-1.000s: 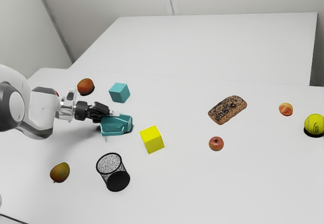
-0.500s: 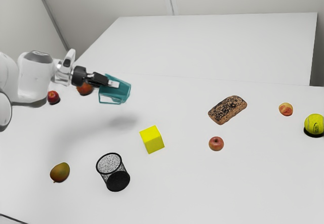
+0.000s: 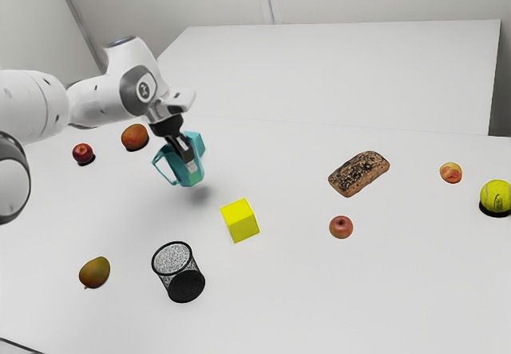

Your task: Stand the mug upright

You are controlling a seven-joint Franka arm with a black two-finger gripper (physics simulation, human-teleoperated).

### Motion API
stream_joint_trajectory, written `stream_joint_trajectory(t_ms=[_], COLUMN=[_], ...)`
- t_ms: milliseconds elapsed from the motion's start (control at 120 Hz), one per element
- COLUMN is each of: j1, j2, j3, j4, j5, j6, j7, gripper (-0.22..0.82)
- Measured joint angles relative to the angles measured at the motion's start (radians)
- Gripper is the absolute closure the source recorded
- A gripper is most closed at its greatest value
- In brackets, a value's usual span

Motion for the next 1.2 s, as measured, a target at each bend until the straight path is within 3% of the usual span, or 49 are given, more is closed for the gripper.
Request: stream_joint_trajectory(t_ms=[142,517,692,808,1033,1200], j1=[-0.017,-0.027,-0.027,-0.026,-0.027,-0.026], j2=[-0.028,-0.04,-0.034,-0.031,-0.069,-0.138], j3=[0.0,-0.003,-0.003,-0.003,-0.003,-0.002], j4=[-0.116,-0.2,-0.204,-0.203,-0.177,-0.017], j5=[0.065,0.034,0.015,0.01,0.009,0.015], j6=[0.125,0.277,0.3,0.307,0.294,0.134], j7=[-0.125,-0.35,-0.407,-0.435,-0.474,-0.494], gripper=[0.78,0.77,0.4,0.24,0.1,0.05])
